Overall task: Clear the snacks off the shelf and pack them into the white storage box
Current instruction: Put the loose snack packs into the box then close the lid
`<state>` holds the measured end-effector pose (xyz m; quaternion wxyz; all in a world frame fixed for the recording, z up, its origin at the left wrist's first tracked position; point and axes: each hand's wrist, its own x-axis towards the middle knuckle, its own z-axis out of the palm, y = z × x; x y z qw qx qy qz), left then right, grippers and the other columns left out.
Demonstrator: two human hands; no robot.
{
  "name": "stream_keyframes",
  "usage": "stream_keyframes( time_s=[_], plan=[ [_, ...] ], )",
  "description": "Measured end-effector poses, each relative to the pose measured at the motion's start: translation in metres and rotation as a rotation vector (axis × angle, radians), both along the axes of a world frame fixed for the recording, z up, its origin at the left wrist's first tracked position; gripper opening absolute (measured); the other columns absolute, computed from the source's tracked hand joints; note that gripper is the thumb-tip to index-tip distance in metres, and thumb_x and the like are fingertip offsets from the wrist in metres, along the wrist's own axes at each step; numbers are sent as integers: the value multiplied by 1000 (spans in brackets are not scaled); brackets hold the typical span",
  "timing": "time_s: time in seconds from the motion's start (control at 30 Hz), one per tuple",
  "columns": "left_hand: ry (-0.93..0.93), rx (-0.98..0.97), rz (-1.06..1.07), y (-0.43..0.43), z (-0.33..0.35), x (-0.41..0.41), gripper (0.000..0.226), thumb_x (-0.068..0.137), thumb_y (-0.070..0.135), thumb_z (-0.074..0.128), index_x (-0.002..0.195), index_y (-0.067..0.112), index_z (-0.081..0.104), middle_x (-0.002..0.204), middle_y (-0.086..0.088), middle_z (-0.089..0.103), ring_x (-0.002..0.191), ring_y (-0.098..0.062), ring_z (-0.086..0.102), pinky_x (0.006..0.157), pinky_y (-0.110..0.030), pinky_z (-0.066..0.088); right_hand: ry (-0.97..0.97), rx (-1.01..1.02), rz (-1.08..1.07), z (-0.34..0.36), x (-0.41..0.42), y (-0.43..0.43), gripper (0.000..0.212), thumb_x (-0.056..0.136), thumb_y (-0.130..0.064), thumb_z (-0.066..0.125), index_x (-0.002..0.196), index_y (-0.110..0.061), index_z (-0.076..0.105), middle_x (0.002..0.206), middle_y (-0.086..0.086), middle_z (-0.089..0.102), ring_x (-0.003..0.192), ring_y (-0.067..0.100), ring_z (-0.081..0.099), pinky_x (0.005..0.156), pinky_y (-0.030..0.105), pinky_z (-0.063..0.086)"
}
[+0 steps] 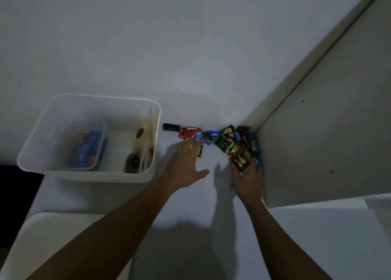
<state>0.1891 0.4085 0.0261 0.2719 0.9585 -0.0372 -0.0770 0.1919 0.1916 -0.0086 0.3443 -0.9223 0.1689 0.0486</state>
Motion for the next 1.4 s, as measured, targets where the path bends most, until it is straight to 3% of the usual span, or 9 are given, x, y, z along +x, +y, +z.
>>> stream_keyframes(
  time_s=[0.23,0.37,0.43,0.57,0.7,0.9,1.07,1.2,1.4],
  plan=[
    [48,96,28,1,-75,5,146,43,89,67,155,29,-6,165,-2,-8,150,-31,-9,119,-58,5,74,-185,289,-50,16,-51,111,67,-76,66,154,-39,8,162,9,9,148,40,16,111,58,35],
    [-6,92,82,11,-107,23,153,38,94,62,155,27,-10,164,-1,-11,150,-33,-11,117,-64,0,61,-108,385,-66,27,-64,116,67,-71,73,153,-48,-1,161,-8,-25,150,24,-22,121,56,15],
    [-34,32,126,13,-116,36,153,37,97,58,155,27,-9,164,-3,-6,151,-32,-8,116,-66,0,77,-42,391,-82,35,-71,116,65,-74,73,152,-51,0,158,-16,-32,150,18,-22,122,54,12],
    [-54,66,149,8,-117,71,158,29,96,63,153,32,-10,164,-1,-12,150,-29,-15,113,-52,-23,117,-92,367,-95,57,-59,114,60,-81,69,150,-57,2,165,-2,-11,152,29,-5,121,53,9],
    [-92,179,114,4,-126,90,138,40,100,54,155,36,12,163,-4,12,150,-36,2,111,-69,7,62,-327,391,-88,78,-36,103,67,-83,56,152,-51,8,162,8,-1,147,41,4,116,62,19],
    [-311,155,165,4,-143,96,76,68,76,65,127,30,61,124,-6,57,111,-32,53,91,-45,40,11,-392,362,-100,96,-26,73,77,-80,51,141,-46,35,155,10,22,142,39,21,112,60,21],
    [-302,87,203,2,-144,100,42,73,48,73,105,22,68,108,-4,58,94,-27,53,71,-37,48,-93,-394,375,-102,109,-24,46,84,-54,62,126,-40,53,148,4,38,131,34,37,99,50,38],
    [-221,29,240,1,-142,100,31,73,39,71,99,23,67,111,1,59,97,-24,59,71,-36,53,-250,-318,352,-102,116,-22,36,77,-29,70,112,-26,64,114,6,60,106,36,56,76,41,48],
    [-162,-91,333,-7,-127,84,30,67,35,76,94,27,68,103,7,61,86,-18,65,68,-27,53,-200,-114,246,-90,116,-19,30,77,-27,73,105,-23,67,102,5,67,93,29,63,70,32,49]
  ],
)
